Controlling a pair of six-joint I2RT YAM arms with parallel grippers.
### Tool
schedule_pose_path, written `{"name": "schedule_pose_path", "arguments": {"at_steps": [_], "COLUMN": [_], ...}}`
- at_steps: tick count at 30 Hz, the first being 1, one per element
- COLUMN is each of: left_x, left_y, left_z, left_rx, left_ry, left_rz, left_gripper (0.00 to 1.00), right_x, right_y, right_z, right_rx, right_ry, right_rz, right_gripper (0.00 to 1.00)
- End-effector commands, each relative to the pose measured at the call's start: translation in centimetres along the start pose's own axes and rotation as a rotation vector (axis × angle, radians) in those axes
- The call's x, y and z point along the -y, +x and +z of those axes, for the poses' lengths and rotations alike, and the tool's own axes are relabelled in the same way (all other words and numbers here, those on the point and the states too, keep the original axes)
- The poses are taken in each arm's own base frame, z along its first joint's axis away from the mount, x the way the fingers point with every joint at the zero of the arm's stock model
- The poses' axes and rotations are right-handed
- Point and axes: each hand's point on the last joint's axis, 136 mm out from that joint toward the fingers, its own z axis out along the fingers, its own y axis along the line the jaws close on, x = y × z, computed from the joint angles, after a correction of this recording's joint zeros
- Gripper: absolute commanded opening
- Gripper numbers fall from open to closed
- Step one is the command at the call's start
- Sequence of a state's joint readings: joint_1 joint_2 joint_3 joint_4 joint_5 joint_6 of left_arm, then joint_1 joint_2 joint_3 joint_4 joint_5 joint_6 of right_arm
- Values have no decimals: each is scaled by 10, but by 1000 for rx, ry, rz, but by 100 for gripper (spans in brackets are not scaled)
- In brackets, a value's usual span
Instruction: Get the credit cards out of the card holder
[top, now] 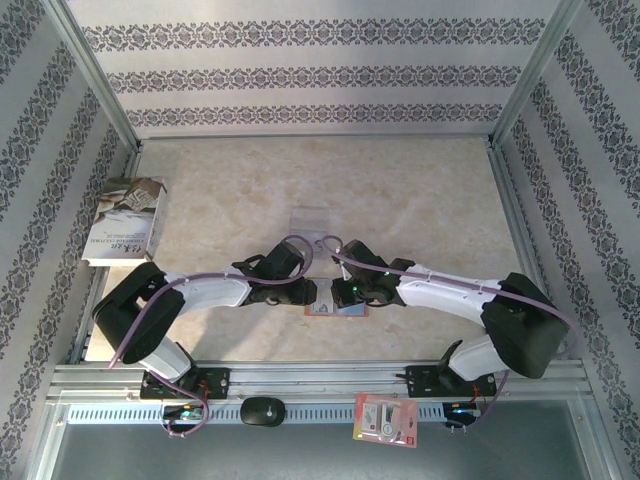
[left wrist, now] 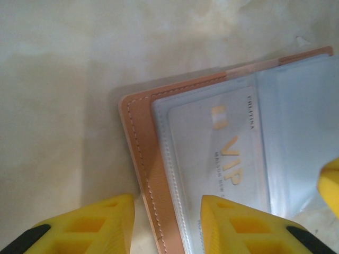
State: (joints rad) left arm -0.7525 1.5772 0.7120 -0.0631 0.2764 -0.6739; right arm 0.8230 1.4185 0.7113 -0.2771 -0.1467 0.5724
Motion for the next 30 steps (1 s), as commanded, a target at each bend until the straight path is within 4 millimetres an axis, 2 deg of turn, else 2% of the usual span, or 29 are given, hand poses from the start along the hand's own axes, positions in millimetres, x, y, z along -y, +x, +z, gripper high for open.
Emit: {"name": "schedule_pose_path", "arguments": {"at_steps": [1, 6, 8, 12, 15, 19, 21, 24, 27, 30], "left_x": [-1, -4, -5, -5, -5, -2, 1, 5, 8, 10], "left_y": [-1, 7, 8, 8, 6, 1, -1, -7, -13, -16], "left_z": [8, 16, 18, 18, 15, 6, 1, -6, -16, -25], "left_rx": [-3, -33, -38, -37, -25, 5, 17, 40, 71, 95], "left_ry": [10, 19, 22, 27, 29, 33, 39, 45, 45, 42], "left_rz": [3, -13, -13, -13, -14, -7, -3, 3, 17, 36], "left_gripper": [36, 33, 33, 32, 33, 37, 38, 39, 39, 40], "right_x": [14, 34, 41, 54, 56, 44, 32, 8, -12, -23], "right_y": [25, 52, 57, 57, 52, 30, 16, -4, -18, -23], "right_z": [-5, -7, -9, -5, -5, -32, -54, -75, -73, -53], "right_rx": [-42, -86, -84, -83, -76, 12, 73, 138, 147, 124], "right_ry": [52, 106, 128, 185, 202, 181, 147, 63, -7, -61], "right_rz": [12, 40, 49, 85, 89, 43, 12, -10, -16, 1], "right_gripper": [10, 10, 10, 9, 7, 12, 15, 17, 17, 14]}}
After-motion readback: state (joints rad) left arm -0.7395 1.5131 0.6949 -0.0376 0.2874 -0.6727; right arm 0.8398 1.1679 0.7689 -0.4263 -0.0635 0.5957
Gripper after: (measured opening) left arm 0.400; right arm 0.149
